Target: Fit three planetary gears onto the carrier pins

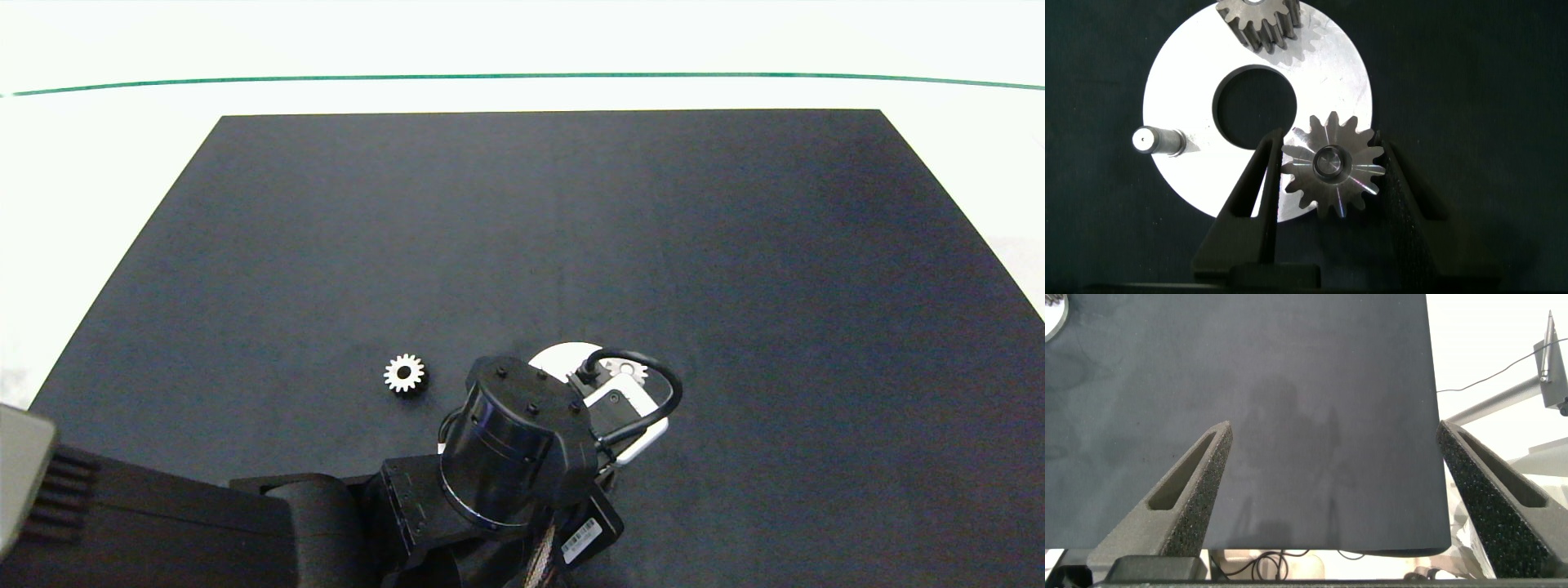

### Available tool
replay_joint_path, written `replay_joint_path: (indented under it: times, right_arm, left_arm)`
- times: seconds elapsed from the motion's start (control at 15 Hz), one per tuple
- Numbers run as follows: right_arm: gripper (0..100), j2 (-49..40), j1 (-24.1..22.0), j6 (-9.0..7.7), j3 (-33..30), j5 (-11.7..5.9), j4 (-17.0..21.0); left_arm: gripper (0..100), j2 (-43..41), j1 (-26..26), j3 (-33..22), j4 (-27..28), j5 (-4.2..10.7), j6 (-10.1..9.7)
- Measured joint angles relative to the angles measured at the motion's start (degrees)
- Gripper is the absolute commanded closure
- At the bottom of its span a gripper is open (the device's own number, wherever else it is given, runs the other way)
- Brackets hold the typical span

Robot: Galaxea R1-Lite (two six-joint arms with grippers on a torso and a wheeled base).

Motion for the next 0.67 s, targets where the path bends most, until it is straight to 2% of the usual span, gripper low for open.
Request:
replay_joint_path:
  times: [0.47,0.53,0.67]
  right_arm:
    - [0,-0.09,0.01,0.0,0.06,-0.02,0.0]
    - [0,-0.04,0.0,0.0,0.04,0.0,-0.01]
    - [0,0.05,0.01,0.0,0.0,-0.02,0.0]
  left_arm:
    - [93,0.16,0.02,0.23,-0.11,0.02,-0.09]
    - [0,0.16,0.02,0.23,-0.09,0.04,-0.06]
    - [0,0.16,0.02,0.26,-0.01,0.04,-0.09]
